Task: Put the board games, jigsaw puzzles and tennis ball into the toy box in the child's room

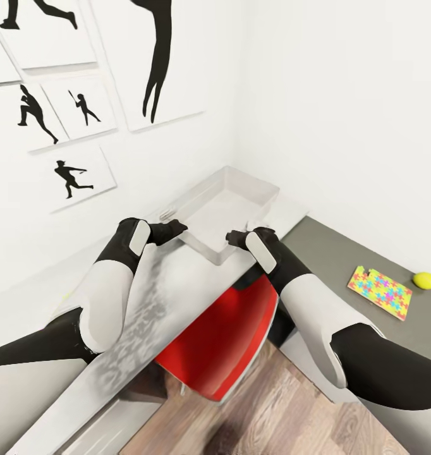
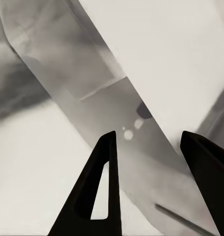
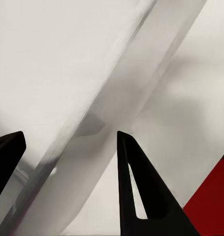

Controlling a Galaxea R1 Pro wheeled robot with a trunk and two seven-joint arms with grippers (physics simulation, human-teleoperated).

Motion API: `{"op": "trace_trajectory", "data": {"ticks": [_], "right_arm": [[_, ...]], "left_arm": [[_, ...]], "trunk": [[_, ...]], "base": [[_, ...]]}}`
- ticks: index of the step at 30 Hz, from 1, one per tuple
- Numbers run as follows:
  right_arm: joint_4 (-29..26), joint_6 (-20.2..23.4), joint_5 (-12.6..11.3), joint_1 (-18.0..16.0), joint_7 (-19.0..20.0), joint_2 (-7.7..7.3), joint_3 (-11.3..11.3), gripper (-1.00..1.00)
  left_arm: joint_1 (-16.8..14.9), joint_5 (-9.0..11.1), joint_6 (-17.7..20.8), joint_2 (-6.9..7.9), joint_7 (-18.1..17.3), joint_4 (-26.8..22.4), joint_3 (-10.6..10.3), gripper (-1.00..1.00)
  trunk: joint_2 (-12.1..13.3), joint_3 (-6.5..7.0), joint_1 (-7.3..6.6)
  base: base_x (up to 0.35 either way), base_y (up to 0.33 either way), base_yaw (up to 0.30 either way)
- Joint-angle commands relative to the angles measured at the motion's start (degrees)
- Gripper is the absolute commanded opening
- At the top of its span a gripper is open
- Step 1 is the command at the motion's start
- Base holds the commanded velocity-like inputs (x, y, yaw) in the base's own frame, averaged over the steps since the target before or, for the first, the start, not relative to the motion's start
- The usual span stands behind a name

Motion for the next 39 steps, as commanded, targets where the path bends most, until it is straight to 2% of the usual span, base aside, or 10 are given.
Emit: {"op": "trace_trajectory", "data": {"ticks": [1,20,39], "right_arm": [[-0.09,0.08,-0.24,-0.07,-0.53,0.0,0.12,-1.0],[-0.09,0.08,-0.24,-0.07,-0.53,0.0,0.12,-1.0],[-0.09,0.08,-0.24,-0.07,-0.53,0.0,0.12,-1.0]], "left_arm": [[-0.04,-0.05,0.35,-0.05,0.05,-0.07,0.28,-1.0],[-0.04,-0.05,0.35,-0.05,0.05,-0.07,0.28,-1.0],[-0.04,-0.05,0.35,-0.05,0.02,-0.07,0.28,-1.0]], "trunk": [[-0.09,-0.08,0.01],[-0.09,-0.08,0.01],[-0.09,-0.08,0.01]], "base": [[-0.041,0.142,-0.005],[-0.142,0.155,0.0],[-0.091,0.089,0.0]]}}
